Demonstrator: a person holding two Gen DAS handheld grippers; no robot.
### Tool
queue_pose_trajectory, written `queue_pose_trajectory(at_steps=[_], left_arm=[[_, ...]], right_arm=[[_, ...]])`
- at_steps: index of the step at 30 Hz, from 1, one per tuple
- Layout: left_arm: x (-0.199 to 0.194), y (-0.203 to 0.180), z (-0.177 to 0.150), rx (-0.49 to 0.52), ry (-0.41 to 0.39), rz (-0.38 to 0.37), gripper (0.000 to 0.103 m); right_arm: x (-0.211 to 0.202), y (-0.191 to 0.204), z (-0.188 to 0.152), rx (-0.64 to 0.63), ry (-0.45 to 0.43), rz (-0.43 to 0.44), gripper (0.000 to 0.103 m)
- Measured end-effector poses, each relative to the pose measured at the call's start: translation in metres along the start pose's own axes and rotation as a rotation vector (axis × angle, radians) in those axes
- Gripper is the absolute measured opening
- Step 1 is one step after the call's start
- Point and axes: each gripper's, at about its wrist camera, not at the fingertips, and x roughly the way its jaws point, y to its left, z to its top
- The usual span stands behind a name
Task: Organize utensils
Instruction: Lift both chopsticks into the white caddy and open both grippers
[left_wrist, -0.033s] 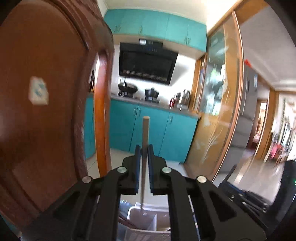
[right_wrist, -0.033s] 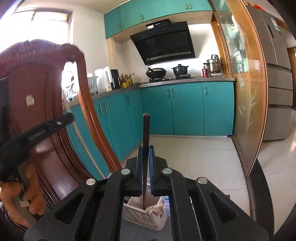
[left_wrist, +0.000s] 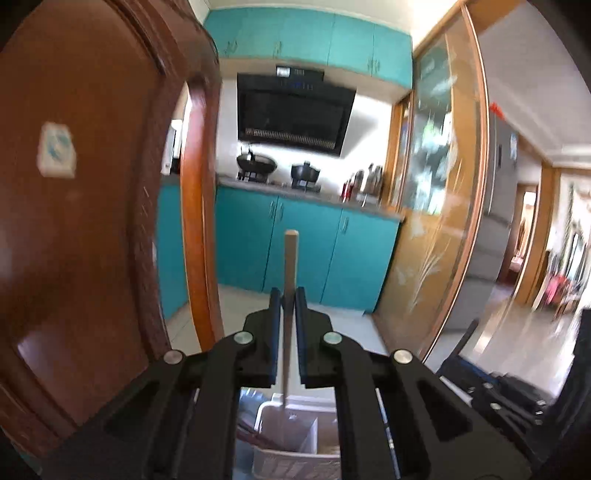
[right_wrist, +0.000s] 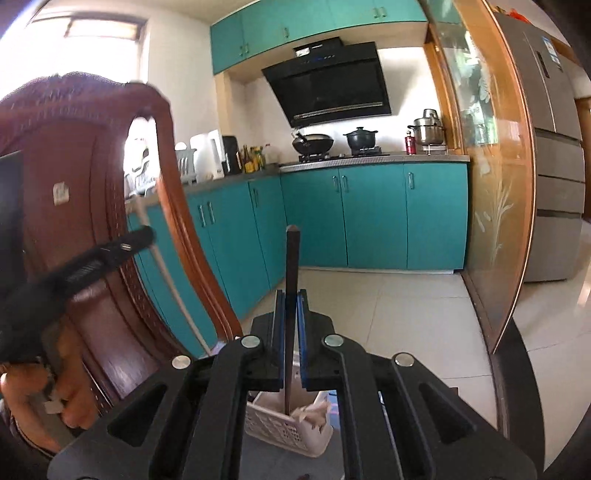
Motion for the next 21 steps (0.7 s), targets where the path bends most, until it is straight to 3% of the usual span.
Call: queue_pose_trajectory(at_steps=[7, 10, 11, 13, 17, 21], left_arm=[[0.021, -0.009, -0.029, 0.056, 0.093, 0.012, 0.009], [0.023, -0.008, -0.035, 0.064, 0.113, 0.01, 0.009], [0.023, -0.007, -0.037, 0.063, 0.12, 0.008, 0.009], [0.021, -0.006, -0.039, 0.056, 0.125, 0.002, 0.009], [0.016, -0.007, -0.035, 0.06, 0.105, 0.001, 0.009], [0.004, -0.01, -0.033, 0.081, 0.061, 0.019, 0.009]], right_arm=[[-0.01, 0.005, -0.011, -0.044, 0.006, -0.025, 0.008], [-0.024, 0.005, -0.011, -0.055, -0.011, -0.034, 0.017], [-0.028, 0.005, -0.011, -0.057, -0.02, -0.03, 0.027], [-0.043, 0.005, -0.011, -0.061, -0.042, 0.004, 0.039], [-0.066, 0.011, -0.018, -0.115, -0.039, 0.121, 0.04], [-0.079, 0.016, -0.046, -0.189, -0.03, 0.207, 0.041]])
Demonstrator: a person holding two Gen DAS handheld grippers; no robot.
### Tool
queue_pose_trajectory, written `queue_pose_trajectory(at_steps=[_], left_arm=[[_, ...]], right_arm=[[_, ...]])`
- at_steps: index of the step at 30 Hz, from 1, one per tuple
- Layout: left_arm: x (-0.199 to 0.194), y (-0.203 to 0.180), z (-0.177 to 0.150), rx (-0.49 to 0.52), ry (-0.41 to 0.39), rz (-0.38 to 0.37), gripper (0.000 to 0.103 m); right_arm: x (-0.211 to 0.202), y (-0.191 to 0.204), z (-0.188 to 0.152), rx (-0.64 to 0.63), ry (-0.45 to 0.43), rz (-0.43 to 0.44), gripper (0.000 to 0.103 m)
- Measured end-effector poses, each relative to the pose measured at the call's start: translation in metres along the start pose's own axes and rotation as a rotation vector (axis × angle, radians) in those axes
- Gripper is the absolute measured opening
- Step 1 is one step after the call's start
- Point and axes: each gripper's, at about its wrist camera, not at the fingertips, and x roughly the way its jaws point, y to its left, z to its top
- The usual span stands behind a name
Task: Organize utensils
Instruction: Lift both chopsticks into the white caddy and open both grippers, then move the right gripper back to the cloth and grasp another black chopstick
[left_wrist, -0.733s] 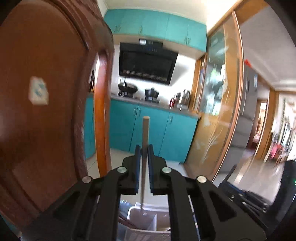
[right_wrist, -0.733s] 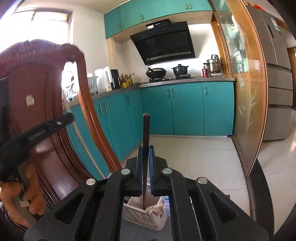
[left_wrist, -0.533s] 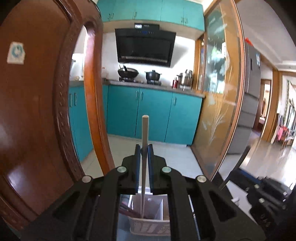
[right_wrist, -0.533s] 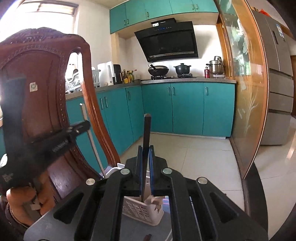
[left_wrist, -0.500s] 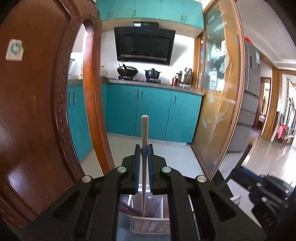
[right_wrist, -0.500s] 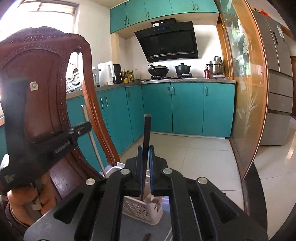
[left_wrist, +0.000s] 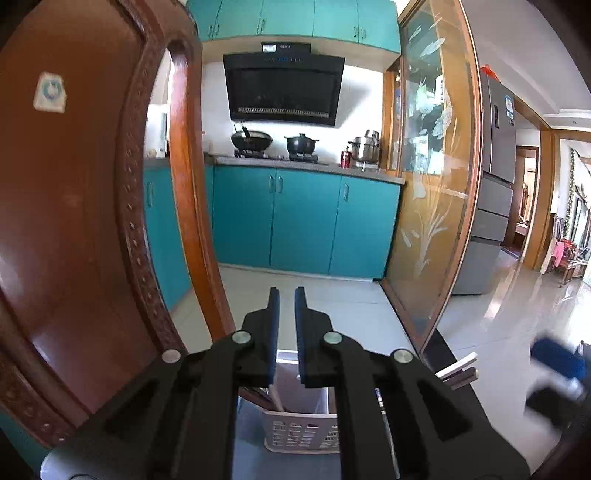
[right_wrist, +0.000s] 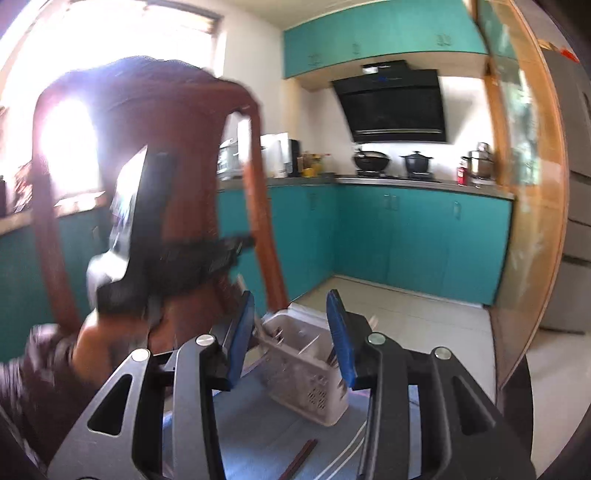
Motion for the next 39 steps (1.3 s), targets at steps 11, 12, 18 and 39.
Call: queue_pose_trajectory(at_steps=[11, 12, 18, 39], left_arm=[[-0.03, -0.007, -0.003, 0.007, -0.085, -0.018, 0.014], [-0.03, -0.009, -0.004, 0.01, -0.085, -0.02, 0.014], [-0.028, -0.013, -0.011, 0.028, -0.074, -0.027, 0.019], [-0.04, -0.007, -0.035, 0.018, -0.072, -0.091, 0.023]], right_arm=[[0.14, -0.047, -0.154, 0.215, 0.702, -0.191, 0.037], [0.144, -0.048, -0.158, 0.226, 0.706, -0.193, 0.037], [0.17, -0.056, -0.167, 0.307, 0.691, -0.212, 0.037], [0.148, -0.06, -0.179, 0.254, 0.819, -0.277, 0.035]])
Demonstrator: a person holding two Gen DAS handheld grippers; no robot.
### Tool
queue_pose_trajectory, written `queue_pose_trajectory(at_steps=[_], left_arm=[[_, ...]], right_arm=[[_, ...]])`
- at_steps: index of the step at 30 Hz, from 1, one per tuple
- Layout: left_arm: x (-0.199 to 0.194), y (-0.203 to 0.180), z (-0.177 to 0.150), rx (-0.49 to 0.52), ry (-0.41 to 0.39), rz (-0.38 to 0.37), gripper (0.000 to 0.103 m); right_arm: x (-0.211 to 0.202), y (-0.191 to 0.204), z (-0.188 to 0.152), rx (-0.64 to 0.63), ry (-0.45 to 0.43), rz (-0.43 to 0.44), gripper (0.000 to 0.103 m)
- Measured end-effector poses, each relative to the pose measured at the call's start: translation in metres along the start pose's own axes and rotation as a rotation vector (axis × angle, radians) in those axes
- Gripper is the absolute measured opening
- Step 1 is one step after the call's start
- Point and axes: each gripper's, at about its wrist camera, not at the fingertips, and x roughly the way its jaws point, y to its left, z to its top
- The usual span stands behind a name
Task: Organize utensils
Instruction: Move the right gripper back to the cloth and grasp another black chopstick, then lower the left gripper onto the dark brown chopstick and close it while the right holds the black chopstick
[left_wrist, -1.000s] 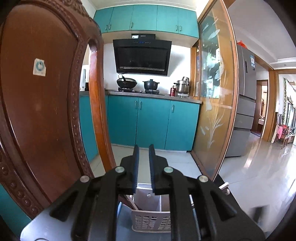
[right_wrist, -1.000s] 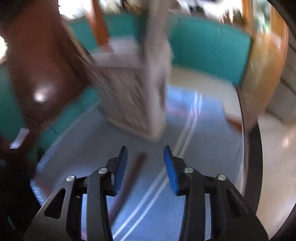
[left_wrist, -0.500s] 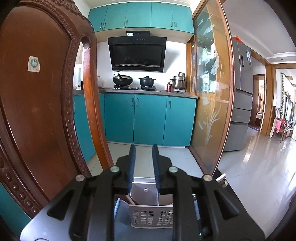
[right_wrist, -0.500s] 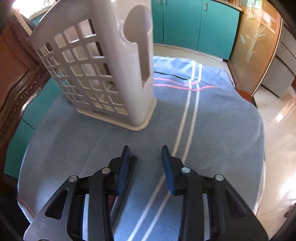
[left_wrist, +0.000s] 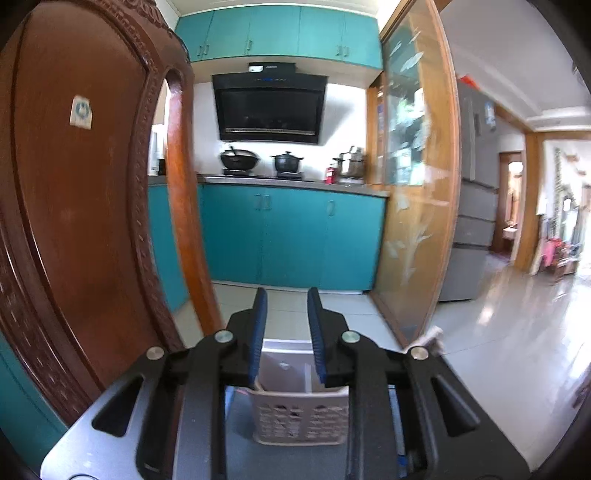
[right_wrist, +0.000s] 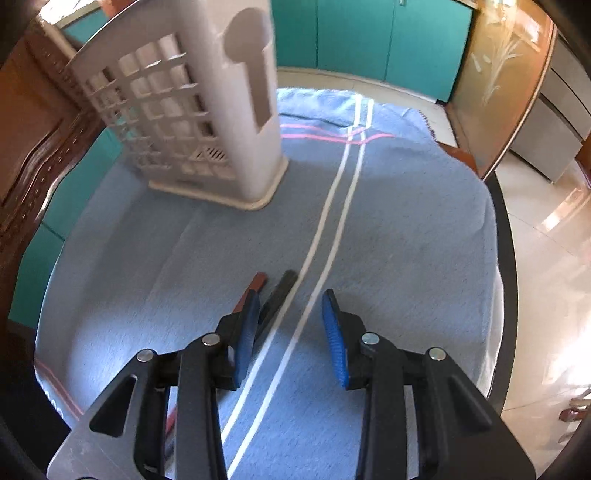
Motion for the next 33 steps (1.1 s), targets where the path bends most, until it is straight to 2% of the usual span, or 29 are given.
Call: queue_pose_trajectory(at_steps=[2, 3, 5, 6, 7, 9, 12, 16, 19, 21, 29, 33], left_arm=[[-0.006, -0.004, -0.014, 0.028, -0.006, -0.051, 0.029], [-0.008, -0.007, -0.02, 0.053, -0.006, -0.052, 0.034], [-0.009, -0.012, -0.041, 0.108, 0.015, -0.056, 0.035], [-0.005, -0.013, -0.05, 0.119, 0.043, -0.065, 0.035], [-0.001, -0.014, -0.059, 0.125, 0.075, -0.072, 0.035], [0.01, -0.014, -0.076, 0.128, 0.15, -0.084, 0.035], [0.021, -0.014, -0.087, 0.117, 0.222, -0.092, 0.035], [0.048, -0.015, -0.107, 0.102, 0.414, -0.095, 0.035], [0.068, -0.017, -0.132, 0.037, 0.583, -0.177, 0.035], [0.077, -0.026, -0.147, 0.039, 0.66, -0.219, 0.035], [0.079, -0.06, -0.194, 0.104, 0.79, -0.292, 0.035], [0.08, -0.069, -0.207, 0.143, 0.821, -0.283, 0.035]], right_arm=[[0.001, 0.007, -0.005, -0.021, 0.003, -0.022, 0.036], [0.002, 0.012, -0.006, -0.041, 0.002, -0.042, 0.036], [0.003, 0.018, -0.009, -0.066, -0.011, -0.05, 0.035], [0.003, 0.021, -0.009, -0.078, -0.016, -0.053, 0.031], [0.004, 0.026, -0.009, -0.092, -0.014, -0.028, 0.019], [0.003, 0.025, -0.01, -0.083, 0.003, 0.023, 0.014], [0.002, 0.02, -0.007, -0.081, 0.012, 0.017, 0.007], [0.003, -0.005, -0.001, 0.021, 0.018, 0.009, 0.007], [0.003, -0.018, 0.001, 0.093, 0.027, 0.048, 0.007], [0.003, -0.026, 0.004, 0.13, 0.027, 0.062, 0.007], [-0.008, -0.048, 0.015, 0.196, -0.034, 0.033, 0.008], [-0.015, -0.044, 0.013, 0.177, -0.041, 0.023, 0.008]])
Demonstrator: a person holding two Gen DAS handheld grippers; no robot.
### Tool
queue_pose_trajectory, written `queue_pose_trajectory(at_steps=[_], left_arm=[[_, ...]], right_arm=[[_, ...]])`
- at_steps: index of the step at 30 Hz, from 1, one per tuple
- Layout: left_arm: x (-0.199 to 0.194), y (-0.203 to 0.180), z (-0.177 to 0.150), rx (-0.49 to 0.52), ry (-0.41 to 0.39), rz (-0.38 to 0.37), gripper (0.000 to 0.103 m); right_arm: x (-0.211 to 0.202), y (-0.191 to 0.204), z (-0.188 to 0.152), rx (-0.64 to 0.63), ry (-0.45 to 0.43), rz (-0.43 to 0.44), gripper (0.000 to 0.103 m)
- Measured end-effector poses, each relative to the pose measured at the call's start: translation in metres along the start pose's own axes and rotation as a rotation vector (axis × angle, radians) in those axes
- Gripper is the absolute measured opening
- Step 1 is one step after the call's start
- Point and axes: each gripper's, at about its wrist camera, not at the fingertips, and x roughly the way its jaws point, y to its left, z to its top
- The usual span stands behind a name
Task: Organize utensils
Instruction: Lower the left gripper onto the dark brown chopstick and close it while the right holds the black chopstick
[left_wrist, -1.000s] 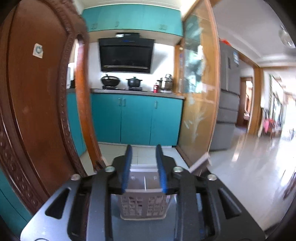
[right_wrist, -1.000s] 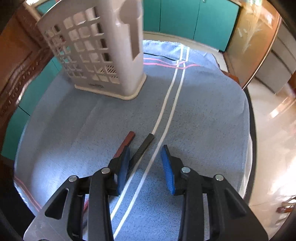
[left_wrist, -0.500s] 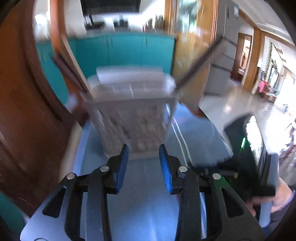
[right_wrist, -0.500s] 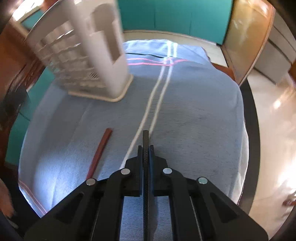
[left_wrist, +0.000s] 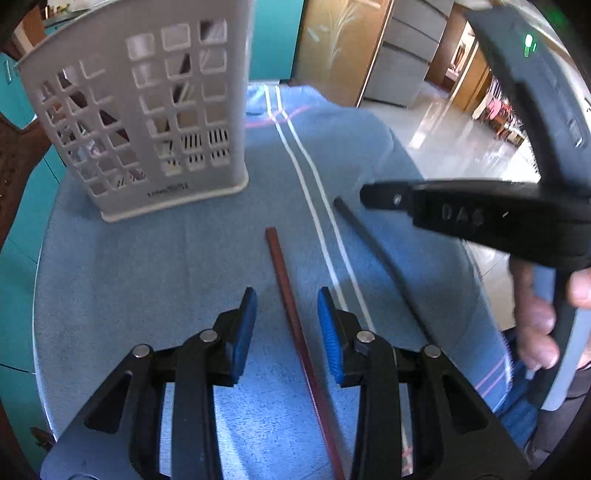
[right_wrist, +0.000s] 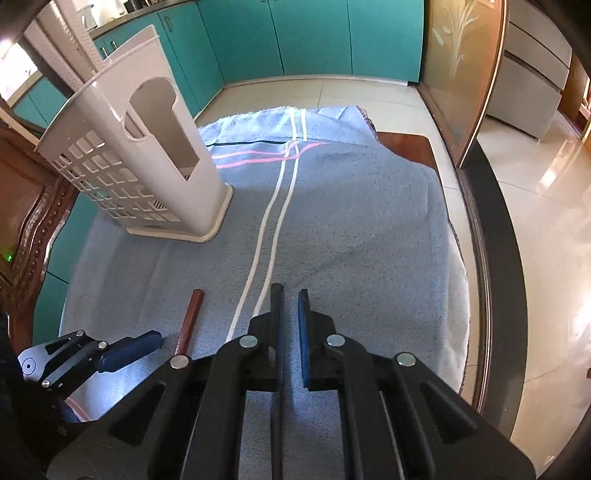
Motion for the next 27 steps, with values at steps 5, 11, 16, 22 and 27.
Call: queue_pose_trajectory(at_steps=[5, 11, 16, 22, 27], left_arm=[[0.003, 0.003, -0.004, 0.02, 0.009, 0.033, 0.024], [0.002, 0.009, 0.002, 0.042, 0.008, 0.036, 0.013], [0.001, 0.012, 0.006, 0.065, 0.017, 0.055, 0.011], [0.002, 0.035, 0.018, 0.001, 0.032, 0.087, 0.01], [0.003, 0.06, 0.022, -0.124, 0.052, 0.044, 0.012]], right_arm=[[-0.001, 0.004, -0.001, -0.009, 0.001, -0.013, 0.008], [0.002, 0.002, 0.0, -0.014, 0.005, -0.024, 0.013], [0.006, 0.005, 0.0, -0.023, 0.007, -0.03, 0.016], [0.004, 0.01, -0.001, -0.054, 0.004, -0.031, 0.016], [0.006, 0.016, -0.003, -0.084, 0.015, -0.049, 0.021]])
